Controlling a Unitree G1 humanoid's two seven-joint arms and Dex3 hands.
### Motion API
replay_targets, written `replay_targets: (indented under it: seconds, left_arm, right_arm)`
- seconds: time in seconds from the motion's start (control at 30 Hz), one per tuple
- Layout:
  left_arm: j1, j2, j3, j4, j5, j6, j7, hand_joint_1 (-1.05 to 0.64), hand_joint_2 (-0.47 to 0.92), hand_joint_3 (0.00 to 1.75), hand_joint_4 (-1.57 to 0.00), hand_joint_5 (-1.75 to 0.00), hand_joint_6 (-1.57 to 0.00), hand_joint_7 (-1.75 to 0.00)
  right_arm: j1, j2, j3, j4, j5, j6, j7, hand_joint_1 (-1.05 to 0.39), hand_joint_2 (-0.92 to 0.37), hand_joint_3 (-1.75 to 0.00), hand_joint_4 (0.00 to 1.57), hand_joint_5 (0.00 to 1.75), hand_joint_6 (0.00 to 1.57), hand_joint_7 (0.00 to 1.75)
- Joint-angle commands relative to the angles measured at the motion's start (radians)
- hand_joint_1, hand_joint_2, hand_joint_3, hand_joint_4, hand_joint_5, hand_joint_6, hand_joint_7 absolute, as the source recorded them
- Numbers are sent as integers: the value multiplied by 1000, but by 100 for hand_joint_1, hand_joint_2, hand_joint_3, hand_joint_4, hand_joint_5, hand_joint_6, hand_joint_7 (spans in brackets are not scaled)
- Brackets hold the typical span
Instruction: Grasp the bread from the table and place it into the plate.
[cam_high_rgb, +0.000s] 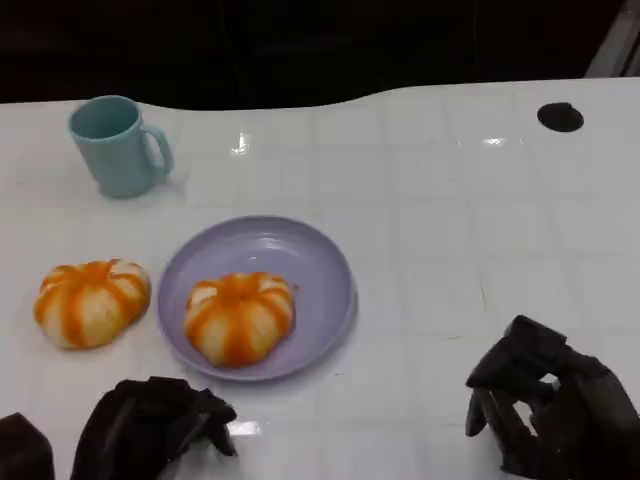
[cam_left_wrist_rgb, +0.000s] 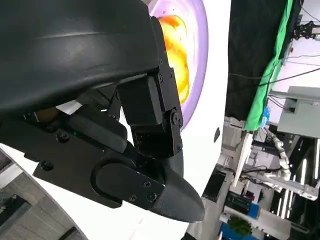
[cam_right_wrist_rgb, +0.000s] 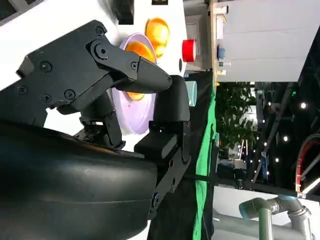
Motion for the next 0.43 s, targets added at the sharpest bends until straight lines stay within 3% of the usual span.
replay_targets:
  seconds: [0.03, 0.43]
  left_arm:
    - [6, 22, 12, 3, -7, 5, -12, -103, 79, 0, -77, -165, -157, -14]
    - [-3, 28, 17, 31, -5, -18, -24, -102, 80, 1, -77, -165, -157, -15]
  right_arm:
    - [0, 9, -8, 23, -7, -32, 3, -40, -58, -99, 76, 175, 61, 163]
    - [-15, 16, -21, 60, -20, -80, 10, -40, -60, -94, 78, 175, 66, 158]
